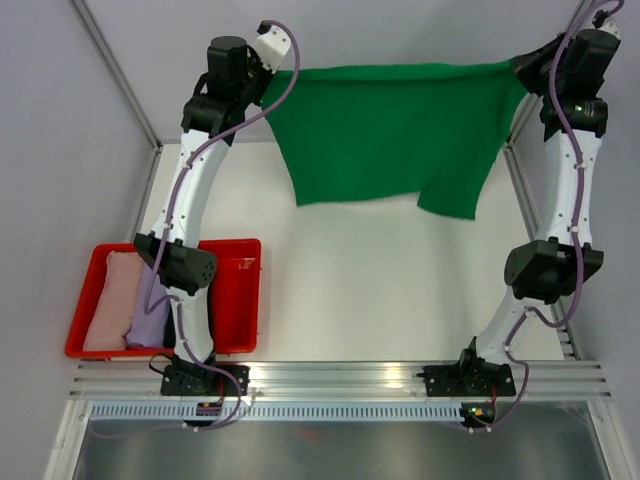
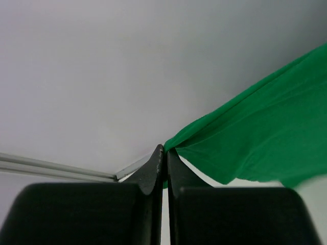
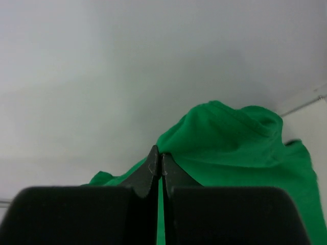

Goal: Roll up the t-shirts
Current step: Flatten the tshirt

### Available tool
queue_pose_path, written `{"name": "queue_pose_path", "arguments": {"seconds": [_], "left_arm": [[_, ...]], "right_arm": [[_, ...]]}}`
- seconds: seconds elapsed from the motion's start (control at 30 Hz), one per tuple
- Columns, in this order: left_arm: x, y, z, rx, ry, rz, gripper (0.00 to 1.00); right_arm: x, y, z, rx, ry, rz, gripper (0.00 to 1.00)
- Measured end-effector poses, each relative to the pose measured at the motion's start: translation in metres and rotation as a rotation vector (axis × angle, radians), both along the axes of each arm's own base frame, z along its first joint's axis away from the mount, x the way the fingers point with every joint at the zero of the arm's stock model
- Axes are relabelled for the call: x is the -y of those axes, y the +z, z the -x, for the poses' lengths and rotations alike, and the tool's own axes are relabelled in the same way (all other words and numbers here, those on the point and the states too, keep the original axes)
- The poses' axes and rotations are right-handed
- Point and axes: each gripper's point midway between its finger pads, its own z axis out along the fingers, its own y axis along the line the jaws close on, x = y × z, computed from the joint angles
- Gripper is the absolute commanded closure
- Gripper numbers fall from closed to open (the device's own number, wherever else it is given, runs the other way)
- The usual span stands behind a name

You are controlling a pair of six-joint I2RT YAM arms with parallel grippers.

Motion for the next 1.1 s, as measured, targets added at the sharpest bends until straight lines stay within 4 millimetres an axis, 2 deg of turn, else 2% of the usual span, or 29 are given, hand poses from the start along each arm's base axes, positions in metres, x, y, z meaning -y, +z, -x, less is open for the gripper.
{"name": "queue_pose_path", "arguments": {"seconds": [0.1,0.17,0.27,0.33,0.4,0.43,0.53,0.6,0.63,0.7,0.73,0.83,0.9,1.1], "left_arm": [[-0.004,0.017,-0.002,0.057,0.009,0.028,0.98],[-0.005,0.023,0.000,0.079,0.006,0.038,0.98],[-0.004,0.012,0.007,0.058,-0.016,0.037,0.98],[-0.002,-0.012,0.013,0.009,-0.036,0.026,0.98],[-0.001,-0.049,0.017,-0.060,-0.055,0.010,0.98],[-0.001,-0.073,0.021,-0.109,-0.063,-0.002,0.98],[-0.002,-0.152,0.033,-0.262,-0.082,-0.048,0.98],[-0.007,-0.216,0.052,-0.395,-0.092,-0.088,0.98],[-0.010,-0.247,0.064,-0.460,-0.097,-0.107,0.98],[-0.015,-0.294,0.090,-0.574,-0.114,-0.135,0.98],[-0.019,-0.319,0.106,-0.634,-0.121,-0.150,0.98],[-0.025,-0.352,0.141,-0.731,-0.142,-0.168,0.98],[-0.026,-0.357,0.160,-0.749,-0.158,-0.178,0.98],[-0.006,-0.341,0.203,-0.677,-0.258,-0.209,0.98]], "right_arm": [[-0.006,0.022,0.012,0.060,0.015,0.021,1.00],[-0.009,0.029,0.026,0.092,0.016,0.034,1.00],[-0.015,0.011,0.051,0.092,0.021,0.036,1.00],[-0.017,-0.017,0.063,0.059,0.023,0.026,1.00],[-0.019,-0.069,0.073,-0.008,0.019,0.007,1.00],[-0.019,-0.098,0.079,-0.060,0.014,-0.006,1.00],[-0.023,-0.213,0.103,-0.280,-0.004,-0.068,1.00],[-0.028,-0.288,0.133,-0.453,-0.017,-0.111,1.00],[-0.031,-0.319,0.150,-0.534,-0.026,-0.129,1.00],[-0.036,-0.359,0.179,-0.653,-0.042,-0.153,1.00],[-0.038,-0.374,0.191,-0.697,-0.049,-0.163,1.00],[-0.041,-0.400,0.216,-0.778,-0.074,-0.178,1.00],[-0.041,-0.407,0.228,-0.806,-0.098,-0.183,1.00],[-0.028,-0.404,0.255,-0.824,-0.214,-0.155,1.00]]}}
